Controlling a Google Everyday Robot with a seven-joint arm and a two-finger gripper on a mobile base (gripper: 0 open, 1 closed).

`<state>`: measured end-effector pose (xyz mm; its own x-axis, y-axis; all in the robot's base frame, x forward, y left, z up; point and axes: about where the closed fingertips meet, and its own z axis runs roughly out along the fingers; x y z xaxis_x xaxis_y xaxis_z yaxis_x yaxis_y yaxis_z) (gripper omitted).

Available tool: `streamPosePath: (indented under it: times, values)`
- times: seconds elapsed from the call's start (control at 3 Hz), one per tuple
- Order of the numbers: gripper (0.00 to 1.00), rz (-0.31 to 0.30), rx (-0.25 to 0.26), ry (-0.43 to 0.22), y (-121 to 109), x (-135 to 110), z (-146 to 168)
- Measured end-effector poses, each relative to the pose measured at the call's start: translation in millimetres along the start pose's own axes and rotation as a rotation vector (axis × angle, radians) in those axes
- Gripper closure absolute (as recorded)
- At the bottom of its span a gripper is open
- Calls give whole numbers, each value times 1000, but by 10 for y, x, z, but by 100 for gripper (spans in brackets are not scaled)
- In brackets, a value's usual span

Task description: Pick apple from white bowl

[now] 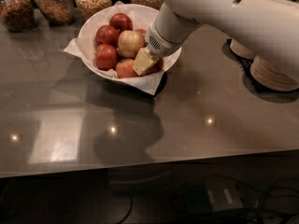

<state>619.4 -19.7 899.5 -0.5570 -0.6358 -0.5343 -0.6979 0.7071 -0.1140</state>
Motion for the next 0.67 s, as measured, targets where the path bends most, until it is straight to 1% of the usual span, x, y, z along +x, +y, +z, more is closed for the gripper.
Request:
streamPosePath:
  times: [0.33,0.67]
  values:
    - [95,-14,-10,1,33,-38,-7]
    - [100,-42,-16,0,44,-113,-51]
